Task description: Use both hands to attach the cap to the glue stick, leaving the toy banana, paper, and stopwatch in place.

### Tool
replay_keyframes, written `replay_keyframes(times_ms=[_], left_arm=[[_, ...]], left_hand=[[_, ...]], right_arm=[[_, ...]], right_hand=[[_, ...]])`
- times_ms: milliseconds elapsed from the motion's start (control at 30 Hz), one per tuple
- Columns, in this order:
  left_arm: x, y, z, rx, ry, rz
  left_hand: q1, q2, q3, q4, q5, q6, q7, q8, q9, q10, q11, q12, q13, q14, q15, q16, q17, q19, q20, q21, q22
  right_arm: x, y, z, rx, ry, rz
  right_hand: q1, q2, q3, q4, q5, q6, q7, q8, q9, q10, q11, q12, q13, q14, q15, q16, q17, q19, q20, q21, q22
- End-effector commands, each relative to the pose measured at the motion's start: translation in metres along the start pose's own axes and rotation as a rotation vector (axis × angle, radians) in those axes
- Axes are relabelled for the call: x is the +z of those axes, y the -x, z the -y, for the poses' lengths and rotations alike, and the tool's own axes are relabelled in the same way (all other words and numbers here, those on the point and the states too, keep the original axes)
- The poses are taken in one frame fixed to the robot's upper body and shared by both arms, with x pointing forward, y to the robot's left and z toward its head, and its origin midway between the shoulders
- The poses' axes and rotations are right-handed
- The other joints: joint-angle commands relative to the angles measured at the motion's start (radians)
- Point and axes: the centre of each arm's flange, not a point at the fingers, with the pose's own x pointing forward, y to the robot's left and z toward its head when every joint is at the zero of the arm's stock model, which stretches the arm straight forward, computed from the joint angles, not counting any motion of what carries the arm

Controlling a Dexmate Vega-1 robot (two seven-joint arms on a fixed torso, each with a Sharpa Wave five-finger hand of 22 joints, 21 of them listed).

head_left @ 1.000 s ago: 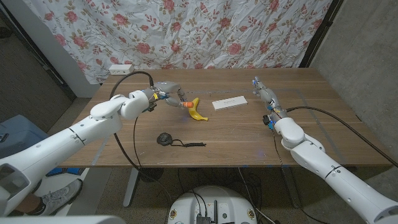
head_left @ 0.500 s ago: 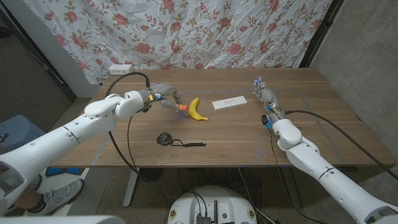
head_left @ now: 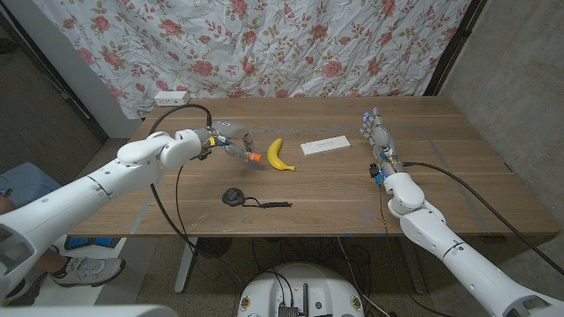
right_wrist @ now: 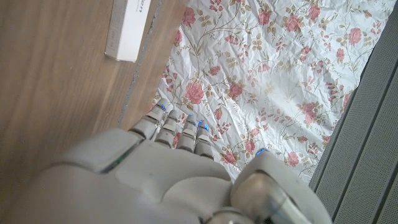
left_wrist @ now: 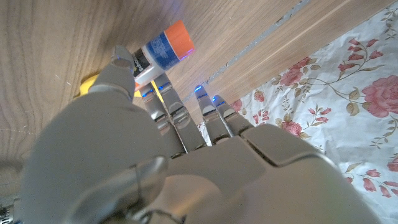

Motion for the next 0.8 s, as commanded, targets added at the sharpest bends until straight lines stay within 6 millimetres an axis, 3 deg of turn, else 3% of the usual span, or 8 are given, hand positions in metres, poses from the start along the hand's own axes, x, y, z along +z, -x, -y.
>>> replay_keyframes(times_ms=[33,400,800], left_arm=[[0.002,-0.002,0.012,-0.023,-0.073,-0.031],[0.007,-0.009,0.029,-0.065,-0.106,-0.062],[0.006,-0.011,0.031,-0.061,-0.138,-0.077]], left_hand=[[-0.013,0.011,0.003,0.001,0.005,-0.007,-0.002,0.014,0.028,-0.009,0.001,0.005,0.002,-0.002,-0.153,0.005,0.001,-0.007,-0.003,0.005,0.004],[-0.024,0.008,-0.004,0.003,0.004,-0.020,-0.012,0.015,0.030,-0.030,0.001,0.004,0.001,-0.003,-0.153,0.007,0.002,-0.015,-0.001,0.004,0.004],[-0.032,-0.007,-0.013,-0.001,0.004,-0.061,-0.016,0.006,0.026,-0.079,0.001,0.001,-0.001,-0.010,-0.154,0.007,0.003,-0.024,-0.003,0.005,0.004]], right_arm=[[-0.007,0.000,0.000,-0.018,-0.062,0.022],[-0.006,-0.006,0.005,-0.021,-0.078,0.007],[-0.008,-0.010,0.003,-0.024,-0.090,0.003]], right_hand=[[0.005,0.004,-0.001,0.006,0.007,-0.001,-0.001,0.006,0.001,0.006,0.001,0.005,0.002,0.002,-0.008,0.001,0.001,-0.003,-0.004,-0.005,0.001],[0.001,0.005,0.003,0.008,0.009,0.002,-0.001,0.009,0.000,0.008,0.000,0.007,0.002,0.005,-0.012,0.000,0.001,-0.001,-0.009,-0.003,0.001],[0.000,0.007,0.009,0.008,0.011,0.009,0.001,0.012,0.000,0.011,-0.005,0.008,0.002,0.003,-0.013,-0.002,0.000,-0.001,-0.006,-0.003,0.001]])
